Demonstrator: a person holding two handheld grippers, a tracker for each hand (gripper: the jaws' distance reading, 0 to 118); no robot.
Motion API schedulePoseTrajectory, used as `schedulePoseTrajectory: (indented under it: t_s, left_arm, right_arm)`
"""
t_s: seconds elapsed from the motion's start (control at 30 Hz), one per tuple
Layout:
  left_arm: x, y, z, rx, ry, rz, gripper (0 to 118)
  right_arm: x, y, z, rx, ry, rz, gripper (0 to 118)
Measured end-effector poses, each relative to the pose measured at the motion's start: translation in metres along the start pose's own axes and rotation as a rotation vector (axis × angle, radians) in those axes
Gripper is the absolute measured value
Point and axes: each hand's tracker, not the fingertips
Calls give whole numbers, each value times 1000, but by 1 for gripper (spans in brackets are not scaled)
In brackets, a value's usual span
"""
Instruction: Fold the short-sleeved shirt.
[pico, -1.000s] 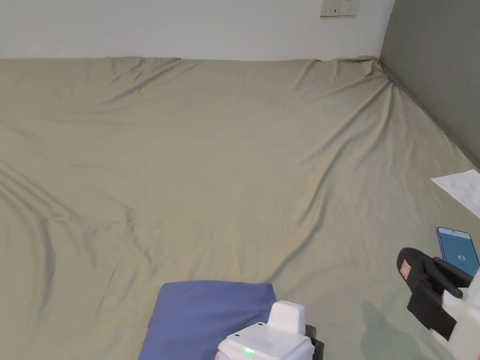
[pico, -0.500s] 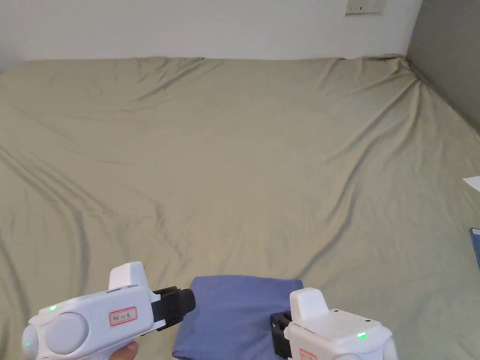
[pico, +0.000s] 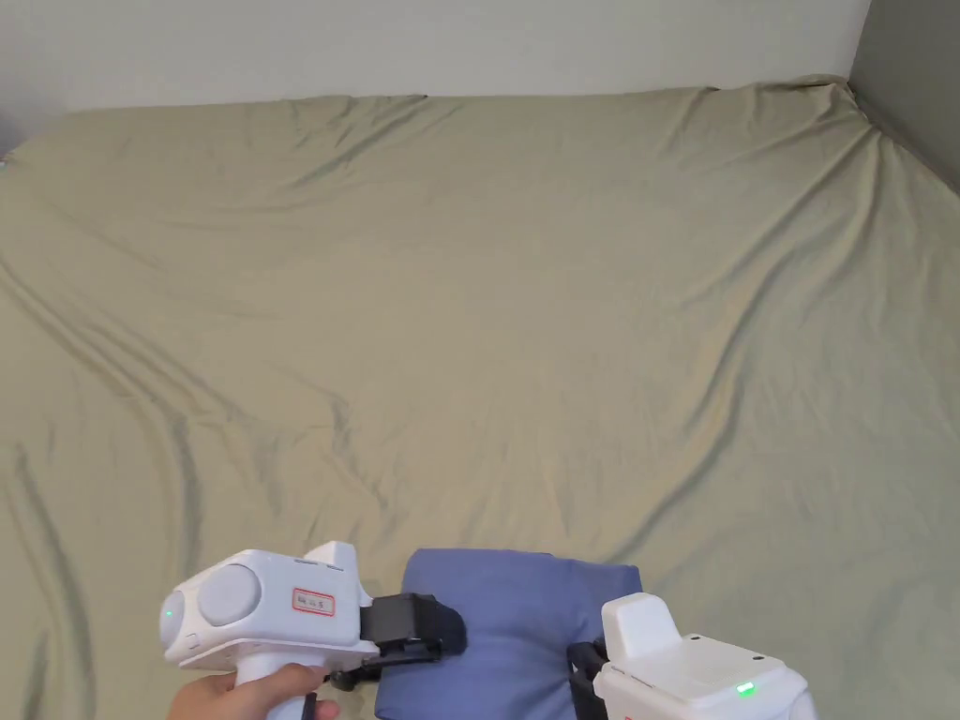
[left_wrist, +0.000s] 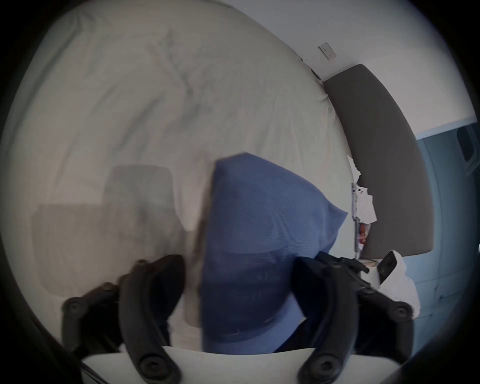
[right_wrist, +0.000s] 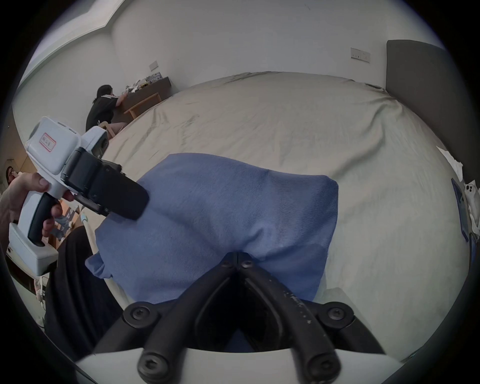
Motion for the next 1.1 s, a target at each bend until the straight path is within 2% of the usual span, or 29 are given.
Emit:
schedulePoseTrajectory:
  t_s: [0.03,0.07,0.13,0.27,0.33,0.47,0.57,0.73,0.8,0.9,0.97,1.03,1.07,1.1]
  left_arm:
    - [3,-1,0,8,-21,2,47]
    - [5,1,0,7,-46,4,32]
    - [8,4,1,6,-113,3,26]
    - [-9,15,7,-42,-146,-14,24]
    - [-23,20,16,-56,-211,-17,24]
    - [-70,42,71,-33,-211,-14,24]
    - [-126,63,142,18,-122,-12,24]
    - [-234,103,269,86,127,13,24]
    - [-279,114,307,104,182,83,24]
    - [-330,126,342,95,298,141,24]
    - [-358,133,351,83,334,202,24]
    - [-374,136,356,84,333,198,24]
    - [-380,136,356,83,335,205,26]
    - [-386,139,354,80,335,219,36]
  right_arm:
    - [0,0,1,3,2,-1,0]
    - [0,0,1,3,5,-5,0]
    - [1,0,2,2,7,-10,0]
    - [0,4,11,9,18,-6,0]
    - [-3,9,21,28,26,-15,0]
    - [-16,21,49,65,42,-6,0]
    - [-32,24,58,59,45,22,0]
    - [-59,30,54,29,77,15,0]
    - [-70,33,49,22,73,8,0]
    - [-83,40,39,12,84,-6,0]
    - [-91,47,32,-1,79,-2,0]
    - [-92,53,27,-9,78,7,0]
    - [-94,57,24,-14,76,10,0]
    - [-95,60,23,-18,75,12,0]
